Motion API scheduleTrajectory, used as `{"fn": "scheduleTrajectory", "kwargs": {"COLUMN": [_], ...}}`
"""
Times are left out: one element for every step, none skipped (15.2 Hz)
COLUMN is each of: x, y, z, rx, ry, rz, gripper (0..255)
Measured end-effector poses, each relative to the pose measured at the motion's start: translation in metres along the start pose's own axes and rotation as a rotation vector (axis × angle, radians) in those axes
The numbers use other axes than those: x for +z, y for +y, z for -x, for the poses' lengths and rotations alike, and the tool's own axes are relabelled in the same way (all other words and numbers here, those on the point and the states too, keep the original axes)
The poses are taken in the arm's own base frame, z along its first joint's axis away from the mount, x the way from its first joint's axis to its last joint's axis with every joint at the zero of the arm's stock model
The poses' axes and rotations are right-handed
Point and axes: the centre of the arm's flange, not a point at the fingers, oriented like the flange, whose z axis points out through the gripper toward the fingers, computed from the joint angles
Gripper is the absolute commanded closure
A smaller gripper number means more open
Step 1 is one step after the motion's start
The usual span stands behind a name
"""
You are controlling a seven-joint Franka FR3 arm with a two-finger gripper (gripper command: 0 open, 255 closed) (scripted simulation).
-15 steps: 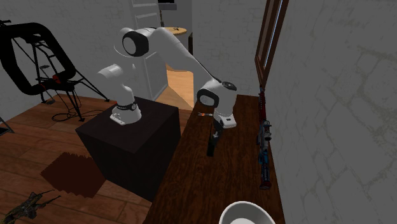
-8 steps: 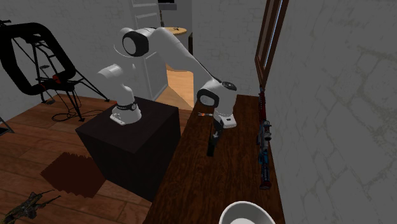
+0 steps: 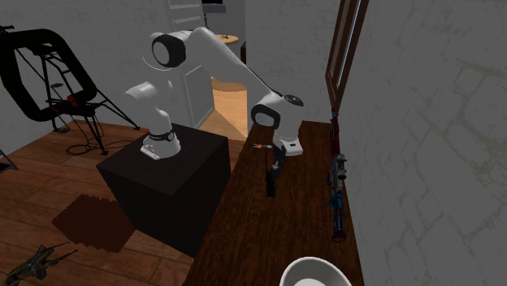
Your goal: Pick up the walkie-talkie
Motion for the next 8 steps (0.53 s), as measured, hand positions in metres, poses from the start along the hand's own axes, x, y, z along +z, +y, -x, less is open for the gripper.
{"fn": "scheduleTrajectory", "kwargs": {"x": [-0.006,-0.011,-0.017,-0.022,-0.027,-0.033,-0.038,-0.041], "y": [0.000,0.001,0.001,0.001,0.002,0.002,0.002,0.002], "z": [0.000,-0.001,-0.001,0.000,0.000,0.001,0.001,0.002], "rx": [0.000,0.000,0.000,0.000,0.000,0.000,0.000,0.000], "ry": [0.000,0.000,0.000,0.000,0.000,0.000,0.000,0.000], "rz": [0.000,0.000,0.000,0.000,0.000,0.000,0.000,0.000], "gripper": [255,255,255,255,255,255,255,255]}}
